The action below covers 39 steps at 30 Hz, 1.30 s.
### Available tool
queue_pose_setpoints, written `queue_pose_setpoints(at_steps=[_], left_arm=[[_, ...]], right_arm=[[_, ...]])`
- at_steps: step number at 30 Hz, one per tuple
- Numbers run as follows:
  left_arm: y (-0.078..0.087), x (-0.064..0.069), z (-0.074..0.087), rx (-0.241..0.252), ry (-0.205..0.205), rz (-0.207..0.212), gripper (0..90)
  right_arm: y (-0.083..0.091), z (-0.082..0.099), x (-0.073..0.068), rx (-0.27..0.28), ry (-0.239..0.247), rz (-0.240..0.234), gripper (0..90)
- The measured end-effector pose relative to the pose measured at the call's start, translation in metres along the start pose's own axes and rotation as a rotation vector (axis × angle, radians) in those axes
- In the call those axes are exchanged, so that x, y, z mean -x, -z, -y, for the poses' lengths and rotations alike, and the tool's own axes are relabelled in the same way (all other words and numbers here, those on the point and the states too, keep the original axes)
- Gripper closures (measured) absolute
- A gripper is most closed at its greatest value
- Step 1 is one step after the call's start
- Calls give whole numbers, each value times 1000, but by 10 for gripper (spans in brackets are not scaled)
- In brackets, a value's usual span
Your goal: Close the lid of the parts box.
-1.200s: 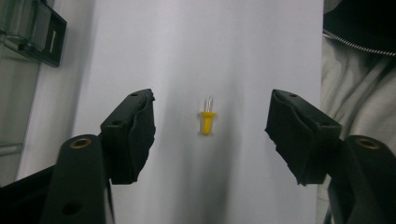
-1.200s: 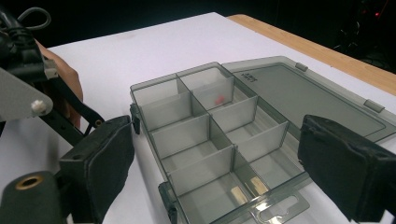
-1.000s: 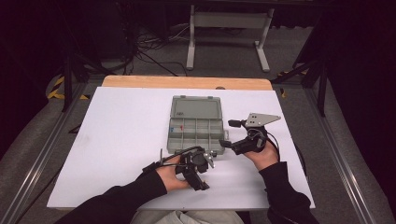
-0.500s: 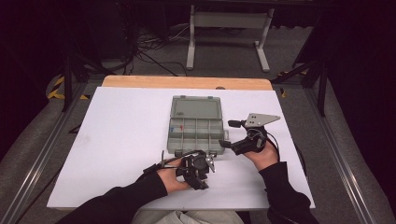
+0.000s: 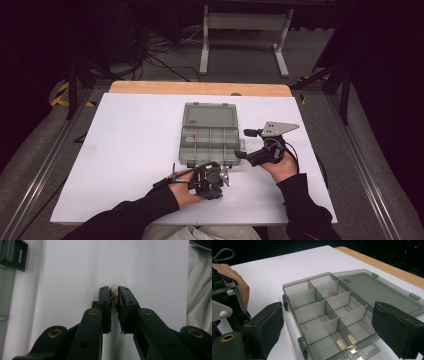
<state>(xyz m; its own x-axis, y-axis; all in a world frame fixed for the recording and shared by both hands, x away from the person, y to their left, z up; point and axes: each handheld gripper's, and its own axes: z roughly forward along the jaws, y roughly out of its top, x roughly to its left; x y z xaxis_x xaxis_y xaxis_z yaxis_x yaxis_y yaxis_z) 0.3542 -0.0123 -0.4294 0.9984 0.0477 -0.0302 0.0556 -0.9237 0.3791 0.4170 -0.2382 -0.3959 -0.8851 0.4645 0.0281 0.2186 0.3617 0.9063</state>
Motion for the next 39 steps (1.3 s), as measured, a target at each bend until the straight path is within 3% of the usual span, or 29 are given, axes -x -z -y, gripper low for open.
queue_pose_setpoints(at_steps=[14,27,39], left_arm=[[10,-3,-1,11,7,9,850],[38,-18,1,42,34,10,850],[61,-29,5,71,68,-18,850]], right_arm=[[2,0,0,7,-7,0,109],[2,0,1,6,-8,4,108],[1,1,1,1,-5,7,108]])
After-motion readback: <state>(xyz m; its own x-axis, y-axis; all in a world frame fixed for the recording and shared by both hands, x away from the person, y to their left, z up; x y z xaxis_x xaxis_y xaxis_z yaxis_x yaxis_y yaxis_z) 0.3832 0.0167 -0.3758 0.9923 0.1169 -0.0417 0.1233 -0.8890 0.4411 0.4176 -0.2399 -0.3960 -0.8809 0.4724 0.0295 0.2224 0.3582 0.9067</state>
